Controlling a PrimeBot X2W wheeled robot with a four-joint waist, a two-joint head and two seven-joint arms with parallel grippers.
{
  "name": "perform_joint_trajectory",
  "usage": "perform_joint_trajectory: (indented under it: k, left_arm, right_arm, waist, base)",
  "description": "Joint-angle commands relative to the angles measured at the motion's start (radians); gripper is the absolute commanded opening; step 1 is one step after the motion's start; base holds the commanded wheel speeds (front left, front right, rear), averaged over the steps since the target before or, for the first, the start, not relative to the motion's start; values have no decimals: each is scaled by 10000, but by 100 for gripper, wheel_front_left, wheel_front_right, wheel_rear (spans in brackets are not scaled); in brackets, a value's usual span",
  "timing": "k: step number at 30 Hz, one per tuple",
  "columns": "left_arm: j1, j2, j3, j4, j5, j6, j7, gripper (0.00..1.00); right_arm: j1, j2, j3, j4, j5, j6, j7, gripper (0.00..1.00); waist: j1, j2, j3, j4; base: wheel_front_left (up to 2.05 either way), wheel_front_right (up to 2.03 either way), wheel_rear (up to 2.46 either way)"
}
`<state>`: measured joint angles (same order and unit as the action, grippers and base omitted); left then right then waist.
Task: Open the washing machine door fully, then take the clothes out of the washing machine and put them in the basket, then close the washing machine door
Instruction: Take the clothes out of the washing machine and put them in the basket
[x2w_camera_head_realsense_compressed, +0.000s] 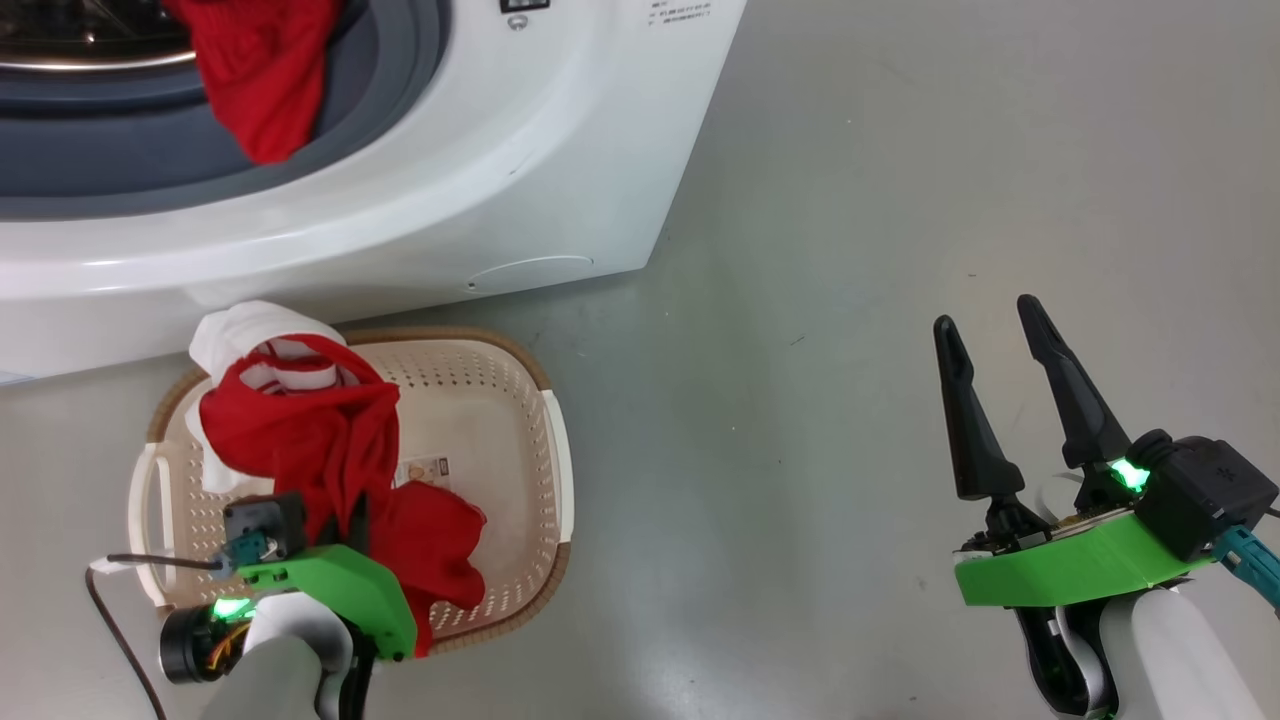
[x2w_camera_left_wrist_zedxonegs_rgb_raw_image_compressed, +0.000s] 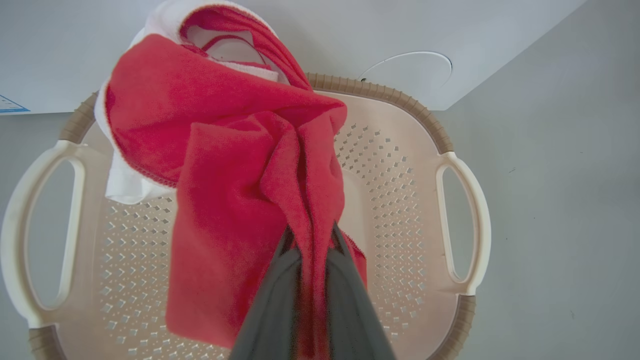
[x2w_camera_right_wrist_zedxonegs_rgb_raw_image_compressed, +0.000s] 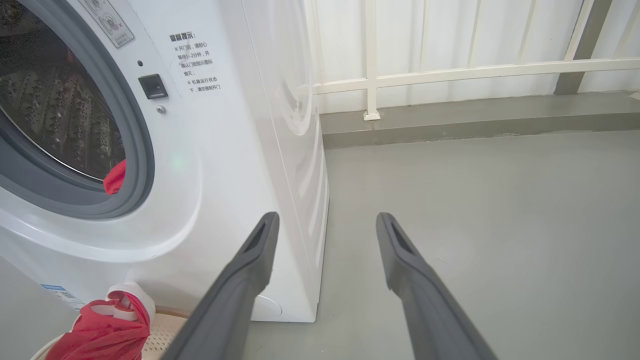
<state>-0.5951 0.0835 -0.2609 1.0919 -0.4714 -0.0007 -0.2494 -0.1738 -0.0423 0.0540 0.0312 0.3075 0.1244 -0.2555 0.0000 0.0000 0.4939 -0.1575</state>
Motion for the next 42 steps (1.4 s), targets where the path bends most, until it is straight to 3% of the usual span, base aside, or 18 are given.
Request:
perform_joint_trajectory:
  k: [1,7,9,10,11,12,13,25,42]
  left_arm:
    - [-9,219,306,-2,72,-90,-122,0]
    - [-26,171,467,225,145,-154,-123,0]
    - [-28,152,501,235,186,-165,-123,38]
    - [-26,141,516,236,207,-171,-123,49]
    - [-23,128,531,239,223,-177,-123,67]
    - [-19,113,547,241,237,-183,-123,92]
    - [-18,99,583,208,235,-199,-123,100]
    - [331,75,1004,-1082,560,-164,-123,100]
    - [2073,-111,1945,-6018,1567,134,-124,100]
  right_arm:
    - [-76,-79,266,-197,41,63,-63,100]
    - [-29,-79,272,-149,41,63,-63,100]
    - [-17,-79,267,-135,46,63,-63,100]
    - [-8,-79,261,-132,47,63,-63,100]
    - [3,-79,254,-128,48,63,-63,100]
    - [18,-79,252,-118,51,63,-63,100]
    - [34,-79,248,-105,50,63,-63,100]
    - [234,-79,166,12,28,63,-63,100]
    - [660,-79,-101,14,-240,63,-63,100]
  waist:
    - [0,0,-16,-13]
    - [0,0,-106,-14]
    - [0,0,-133,-6]
    - [0,0,-149,3]
    - [0,0,-169,15]
    - [0,0,-191,24]
    - [0,0,-213,36]
    - [0,0,-719,256]
    - [0,0,-1871,569]
  base:
    - [0,0,0]
    - [0,0,0]
    - [0,0,0]
    - [0,0,0]
    - [0,0,0]
    - [0,0,0]
    - [0,0,0]
    - [0,0,0]
    - [0,0,0]
